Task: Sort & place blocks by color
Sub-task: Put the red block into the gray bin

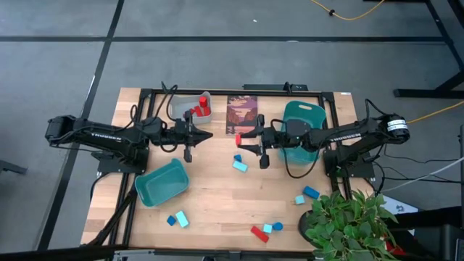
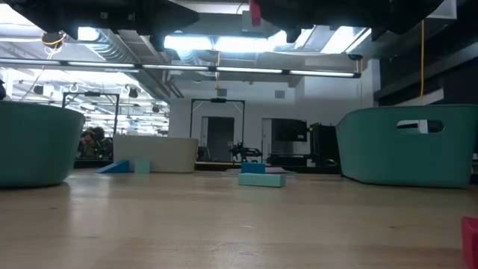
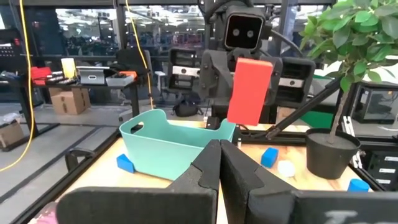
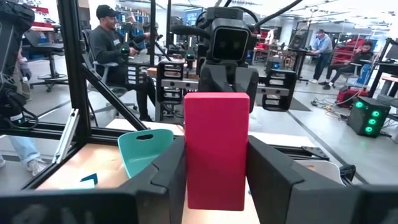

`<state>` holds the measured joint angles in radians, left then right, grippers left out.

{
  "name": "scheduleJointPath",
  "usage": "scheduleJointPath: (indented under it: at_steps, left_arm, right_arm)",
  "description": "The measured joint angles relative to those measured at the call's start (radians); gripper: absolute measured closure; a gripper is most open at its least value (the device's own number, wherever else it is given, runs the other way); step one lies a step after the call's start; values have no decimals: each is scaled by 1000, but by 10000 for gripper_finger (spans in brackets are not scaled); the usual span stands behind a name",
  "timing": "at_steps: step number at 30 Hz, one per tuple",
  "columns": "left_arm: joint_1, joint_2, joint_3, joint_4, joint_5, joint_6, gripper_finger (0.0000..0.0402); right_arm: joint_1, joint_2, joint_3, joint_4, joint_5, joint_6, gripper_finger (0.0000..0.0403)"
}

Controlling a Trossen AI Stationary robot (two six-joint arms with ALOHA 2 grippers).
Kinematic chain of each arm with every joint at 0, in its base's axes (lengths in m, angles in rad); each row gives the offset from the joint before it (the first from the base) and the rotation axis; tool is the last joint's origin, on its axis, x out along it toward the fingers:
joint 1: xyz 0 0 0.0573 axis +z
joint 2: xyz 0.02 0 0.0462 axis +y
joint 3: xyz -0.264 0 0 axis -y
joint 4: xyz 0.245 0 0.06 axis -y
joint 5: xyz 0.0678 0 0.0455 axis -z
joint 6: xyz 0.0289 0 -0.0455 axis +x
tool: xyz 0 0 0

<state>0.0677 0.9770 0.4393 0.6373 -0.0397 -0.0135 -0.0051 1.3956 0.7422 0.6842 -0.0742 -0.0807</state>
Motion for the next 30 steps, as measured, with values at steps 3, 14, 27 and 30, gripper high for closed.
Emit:
scheduleJointPath:
  at_steps: [3,14,27,30]
  left_arm:
    - [0,6,0,2,0,-2,401]
    - [0,85,46,36,30,-2,337]
    - [0,268,155,25,60,-2,205]
    - [0,280,155,26,52,-2,197]
  right_arm:
    - [0,0,0,-8,0,1,267]
    - [-2,76,41,-20,1,3,267]
    - [-34,117,74,-47,-16,-13,267]
    - [-38,117,74,-34,-33,-3,267]
